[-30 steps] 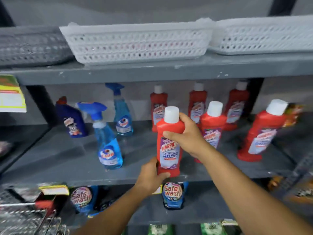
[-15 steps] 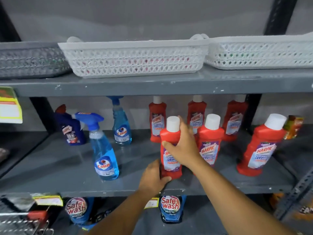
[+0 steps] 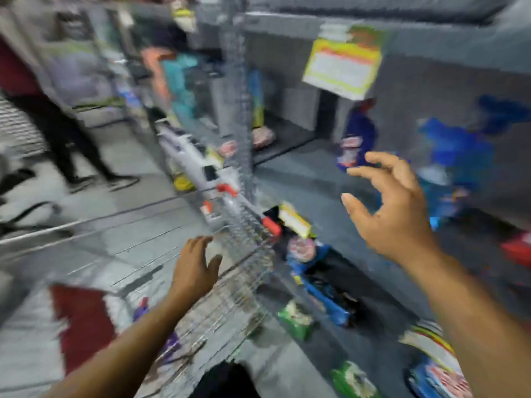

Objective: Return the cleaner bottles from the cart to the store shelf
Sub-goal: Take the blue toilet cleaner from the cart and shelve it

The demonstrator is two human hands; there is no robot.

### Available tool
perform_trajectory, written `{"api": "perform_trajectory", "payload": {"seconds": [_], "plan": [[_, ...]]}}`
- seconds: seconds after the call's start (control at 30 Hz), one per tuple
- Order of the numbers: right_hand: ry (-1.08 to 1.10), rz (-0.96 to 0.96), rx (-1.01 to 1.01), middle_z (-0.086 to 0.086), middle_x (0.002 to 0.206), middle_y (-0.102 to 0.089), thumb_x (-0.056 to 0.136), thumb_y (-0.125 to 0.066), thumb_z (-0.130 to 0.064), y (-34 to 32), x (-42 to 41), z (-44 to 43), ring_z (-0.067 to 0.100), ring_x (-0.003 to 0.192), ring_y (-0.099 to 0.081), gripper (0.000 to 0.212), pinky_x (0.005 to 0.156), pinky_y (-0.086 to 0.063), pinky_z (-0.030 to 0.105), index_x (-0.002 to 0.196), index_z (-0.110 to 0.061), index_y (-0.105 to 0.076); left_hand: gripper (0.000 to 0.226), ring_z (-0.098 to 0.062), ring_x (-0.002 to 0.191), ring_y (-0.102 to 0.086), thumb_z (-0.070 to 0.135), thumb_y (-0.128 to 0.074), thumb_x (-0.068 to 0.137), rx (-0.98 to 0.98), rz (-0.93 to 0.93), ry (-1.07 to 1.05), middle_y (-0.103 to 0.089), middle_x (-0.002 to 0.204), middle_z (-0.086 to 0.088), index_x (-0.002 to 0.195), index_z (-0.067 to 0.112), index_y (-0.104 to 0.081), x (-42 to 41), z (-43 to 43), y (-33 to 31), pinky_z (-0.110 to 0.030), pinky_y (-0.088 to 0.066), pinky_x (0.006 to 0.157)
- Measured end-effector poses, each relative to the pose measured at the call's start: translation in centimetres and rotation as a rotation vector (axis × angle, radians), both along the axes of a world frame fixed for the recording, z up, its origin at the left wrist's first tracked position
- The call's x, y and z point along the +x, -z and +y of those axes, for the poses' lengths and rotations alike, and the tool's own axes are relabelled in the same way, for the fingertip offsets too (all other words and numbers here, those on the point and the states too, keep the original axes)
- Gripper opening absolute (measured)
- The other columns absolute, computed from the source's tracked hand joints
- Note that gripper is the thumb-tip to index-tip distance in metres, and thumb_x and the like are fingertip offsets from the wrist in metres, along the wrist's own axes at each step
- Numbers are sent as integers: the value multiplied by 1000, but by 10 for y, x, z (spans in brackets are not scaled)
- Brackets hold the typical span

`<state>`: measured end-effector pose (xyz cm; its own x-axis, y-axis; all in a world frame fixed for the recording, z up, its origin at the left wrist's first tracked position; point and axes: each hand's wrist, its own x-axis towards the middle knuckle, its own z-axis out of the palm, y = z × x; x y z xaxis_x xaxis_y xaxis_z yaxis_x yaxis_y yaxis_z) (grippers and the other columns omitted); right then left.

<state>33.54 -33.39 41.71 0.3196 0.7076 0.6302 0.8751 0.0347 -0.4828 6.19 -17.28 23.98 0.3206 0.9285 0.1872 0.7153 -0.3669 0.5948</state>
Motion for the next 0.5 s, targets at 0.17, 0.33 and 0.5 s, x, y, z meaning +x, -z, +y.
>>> {"api": "perform_trajectory", "payload": {"seconds": [0.17, 0.33, 0.5], "plan": [[-344, 73, -181, 8, 131, -48, 77, -71, -17, 36, -89, 112, 10, 113, -46, 30, 91, -29, 11, 107, -21, -65, 45, -35, 111, -59, 25, -61, 85, -432, 137, -405, -64, 120, -22, 126, 8, -52, -107, 61, 31, -37, -46, 92], [-594, 64, -502, 7, 130, -48, 78, -69, -25, 83, -176, 247, 20, 121, -46, 34, 101, -28, 20, 112, -23, -62, 40, -36, 108, -61, 26, -55, 90, -819, 219, -504, -63, 118, -26, 118, -3, -57, -172, 86, 95, -37, -50, 86], [-720, -34, -1035, 14, 140, -47, 83, -65, -28, 187, -251, 349, 28, 132, -40, 46, 108, -31, 32, 126, -16, -53, 38, -23, 98, -61, 18, -59, 86, -1105, 65, -562, -63, 116, -20, 117, -5, -57, -181, 77, 148, -32, -50, 82]]}}
